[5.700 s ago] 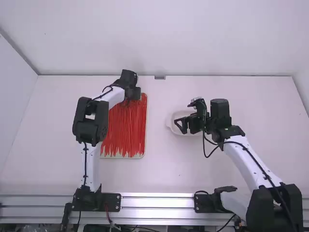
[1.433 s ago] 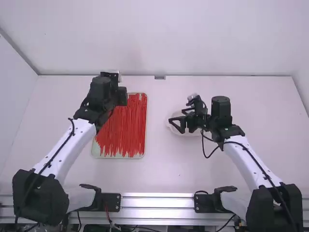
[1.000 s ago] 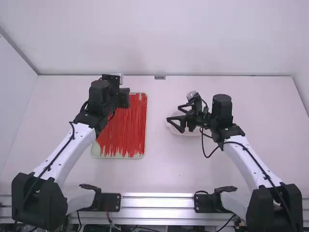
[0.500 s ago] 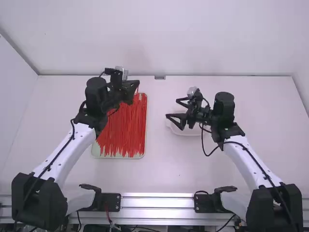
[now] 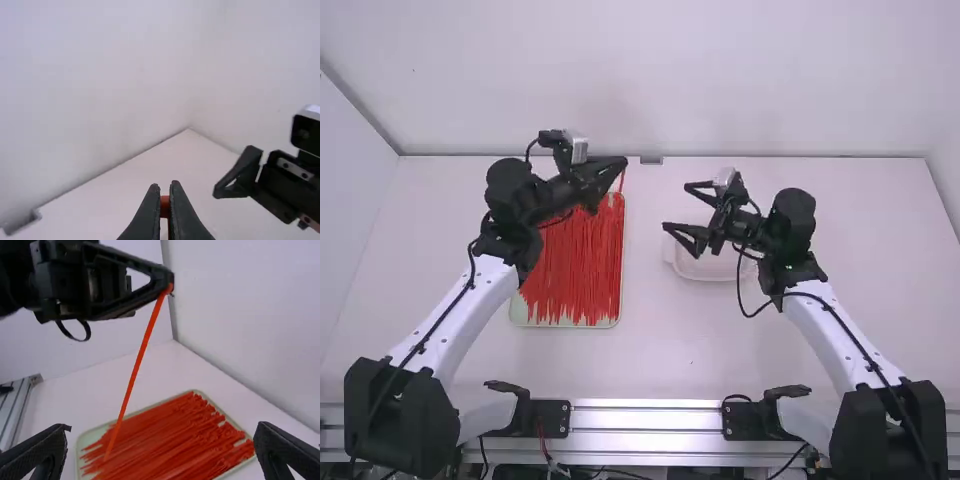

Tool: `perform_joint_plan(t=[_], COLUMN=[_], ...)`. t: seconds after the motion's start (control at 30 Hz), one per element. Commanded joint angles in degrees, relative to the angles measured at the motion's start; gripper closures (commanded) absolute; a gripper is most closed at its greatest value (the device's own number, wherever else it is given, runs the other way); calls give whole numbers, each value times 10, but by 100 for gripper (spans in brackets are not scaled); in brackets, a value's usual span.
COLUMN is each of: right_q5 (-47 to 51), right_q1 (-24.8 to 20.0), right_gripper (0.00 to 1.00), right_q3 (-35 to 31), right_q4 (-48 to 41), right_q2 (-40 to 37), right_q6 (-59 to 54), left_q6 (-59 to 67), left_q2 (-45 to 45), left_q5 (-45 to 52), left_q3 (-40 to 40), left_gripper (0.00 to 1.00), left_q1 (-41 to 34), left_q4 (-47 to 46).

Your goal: Fasten the cable tie

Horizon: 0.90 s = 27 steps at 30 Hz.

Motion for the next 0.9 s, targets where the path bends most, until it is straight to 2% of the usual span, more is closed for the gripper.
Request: perform_joint_plan(t=[0.0, 0.3, 0.43, 0.57, 0.63, 0.7, 0.87], right_q5=[28, 110, 154, 188, 192, 192, 186], right_q1=[7, 63, 95, 129, 134, 141, 139], right_gripper=[0, 0, 0, 2, 2, 7, 20], right_q3=[20, 20, 20, 20, 19, 20, 20], right_q4=[15, 75, 98, 120, 127, 148, 206], right_q2=[5, 5, 5, 8, 10, 20, 44], right_q6=[44, 64, 64, 65, 64, 64, 95], left_q6=[-22, -109, -154, -233, -246, -270, -280], left_q2=[-14, 6, 26, 54, 58, 66, 71], left_q5=[47, 71, 102, 128, 128, 128, 128], left_q3=[-4, -4, -4, -4, -4, -4, -4], left_gripper=[98, 98, 98, 98, 98, 98, 98], left_q1=[-5, -5, -5, -4, -5, -9, -9], left_q4=[19, 127, 200, 314, 330, 359, 361])
